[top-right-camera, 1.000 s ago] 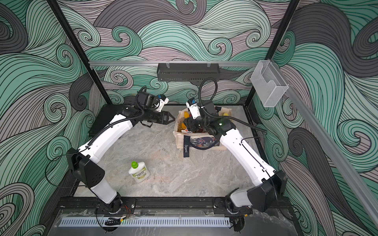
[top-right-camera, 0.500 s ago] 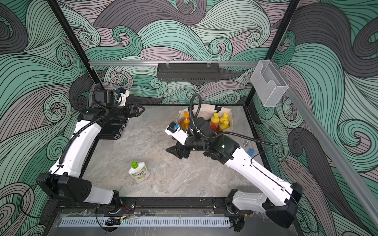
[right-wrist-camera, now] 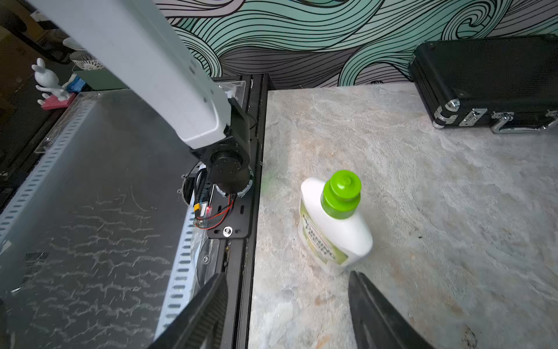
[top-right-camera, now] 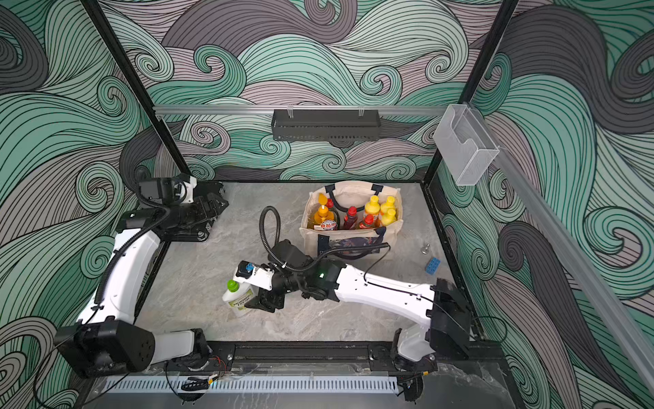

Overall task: Pack dish soap into the shopping bag
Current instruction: Pick up the bottle of dish soap at the center of the board.

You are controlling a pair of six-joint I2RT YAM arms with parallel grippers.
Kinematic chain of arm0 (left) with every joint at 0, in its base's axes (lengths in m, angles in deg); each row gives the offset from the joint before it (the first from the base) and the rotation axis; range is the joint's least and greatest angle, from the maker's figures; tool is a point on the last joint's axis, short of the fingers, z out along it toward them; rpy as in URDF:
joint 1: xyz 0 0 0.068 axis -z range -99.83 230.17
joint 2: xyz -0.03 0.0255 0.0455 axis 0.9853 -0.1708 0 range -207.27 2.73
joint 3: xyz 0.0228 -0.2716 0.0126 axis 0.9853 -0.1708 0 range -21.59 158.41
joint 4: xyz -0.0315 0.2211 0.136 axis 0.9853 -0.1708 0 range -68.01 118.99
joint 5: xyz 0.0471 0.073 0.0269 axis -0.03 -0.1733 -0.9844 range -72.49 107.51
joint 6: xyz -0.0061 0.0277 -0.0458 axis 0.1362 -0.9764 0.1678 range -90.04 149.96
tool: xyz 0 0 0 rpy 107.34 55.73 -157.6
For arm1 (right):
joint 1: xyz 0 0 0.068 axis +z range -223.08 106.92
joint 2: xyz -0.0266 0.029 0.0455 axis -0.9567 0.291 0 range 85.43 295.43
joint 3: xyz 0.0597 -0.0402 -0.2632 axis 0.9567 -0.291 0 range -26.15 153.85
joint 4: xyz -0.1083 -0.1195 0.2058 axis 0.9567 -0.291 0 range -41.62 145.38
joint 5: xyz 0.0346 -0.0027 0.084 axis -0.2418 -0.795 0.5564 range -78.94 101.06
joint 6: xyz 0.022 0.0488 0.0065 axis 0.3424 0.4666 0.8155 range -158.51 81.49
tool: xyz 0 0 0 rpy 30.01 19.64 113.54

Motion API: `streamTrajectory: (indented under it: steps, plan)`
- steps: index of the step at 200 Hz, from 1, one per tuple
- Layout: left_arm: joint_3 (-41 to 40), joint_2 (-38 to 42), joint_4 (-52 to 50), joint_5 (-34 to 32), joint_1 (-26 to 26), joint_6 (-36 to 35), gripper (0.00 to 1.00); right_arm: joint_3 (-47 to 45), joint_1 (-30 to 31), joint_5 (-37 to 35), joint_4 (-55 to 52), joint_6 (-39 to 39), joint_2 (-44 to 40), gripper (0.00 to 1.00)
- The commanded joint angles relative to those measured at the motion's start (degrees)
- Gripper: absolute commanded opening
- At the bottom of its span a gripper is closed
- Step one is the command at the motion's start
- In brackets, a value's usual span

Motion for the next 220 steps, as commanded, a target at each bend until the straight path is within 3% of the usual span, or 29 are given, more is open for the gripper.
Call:
streamTrajectory:
  steps: [1,62,139,220]
  plan:
    - [-2.97,4.72,1.29,-1.44,-1.34,0.56,0.96,0.64,0.02,0.66,8.58,-0.1,2.52,0.67]
    - [-10.42,9.63,5.57,-0.33,-2.05,1.19,0.97,5.69,-2.3,7.72,14.1,6.34,12.59,0.63]
    - [-12.76,10.35,7.74,1.1,-2.32,0.62,0.98,5.44,-2.77,4.45,12.36,4.08,12.14,0.61]
    - [-14.22,9.84,10.53,5.45,-2.58,2.03,0.98,6.15,-2.71,6.66,13.55,3.38,14.36,0.62]
